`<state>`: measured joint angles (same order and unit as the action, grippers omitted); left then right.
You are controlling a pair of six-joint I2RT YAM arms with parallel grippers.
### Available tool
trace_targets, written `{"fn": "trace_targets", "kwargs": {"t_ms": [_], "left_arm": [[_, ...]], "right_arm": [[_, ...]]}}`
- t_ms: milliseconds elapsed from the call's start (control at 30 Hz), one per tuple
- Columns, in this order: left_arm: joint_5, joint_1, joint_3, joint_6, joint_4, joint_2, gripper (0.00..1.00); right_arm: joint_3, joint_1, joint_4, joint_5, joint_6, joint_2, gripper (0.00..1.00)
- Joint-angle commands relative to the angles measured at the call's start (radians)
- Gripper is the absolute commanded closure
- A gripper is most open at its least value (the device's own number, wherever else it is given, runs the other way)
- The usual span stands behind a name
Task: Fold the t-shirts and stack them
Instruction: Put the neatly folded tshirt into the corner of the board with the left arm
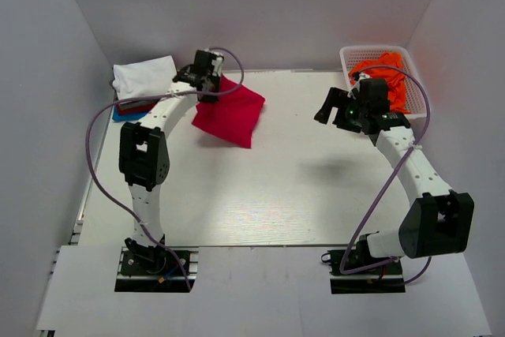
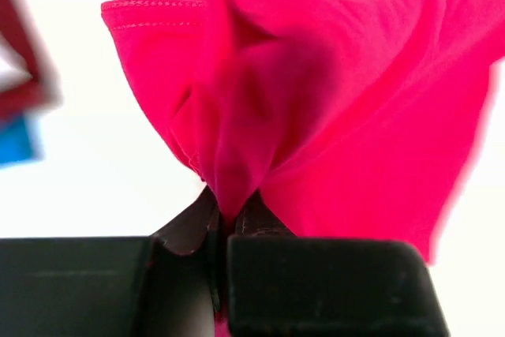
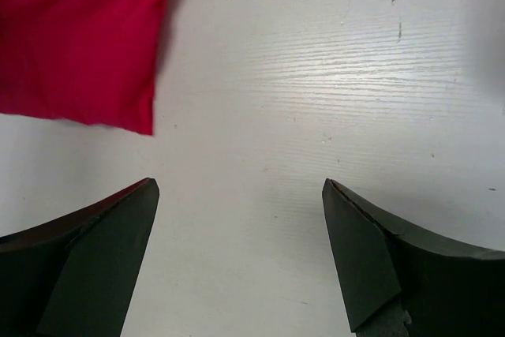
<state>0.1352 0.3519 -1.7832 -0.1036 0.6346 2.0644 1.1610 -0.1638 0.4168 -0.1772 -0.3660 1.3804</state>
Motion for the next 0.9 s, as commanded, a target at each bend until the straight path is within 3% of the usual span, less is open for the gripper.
{"fn": "trace_targets", "kwargs": {"t_ms": [0,367,867], "left_arm": [[0.032,-0.060,-0.145,0.131,0.062,-0.102,1.00],[-0.023,-0.231,-0.562,0.294,0.143,0.023,1.00],[-0.197,-0.470,-0.605,0.303,-0.018,0.158,1.00]], "right_arm": [[-0.015,0.006,-0.010,0.054,-0.007,-0.040,0.10],[-0.052,0.006,-0.030,0.116,-0.057,-0.083,0.10],[0.061,0.003,0.002,0.102,-0.080,0.020,0.10]]}}
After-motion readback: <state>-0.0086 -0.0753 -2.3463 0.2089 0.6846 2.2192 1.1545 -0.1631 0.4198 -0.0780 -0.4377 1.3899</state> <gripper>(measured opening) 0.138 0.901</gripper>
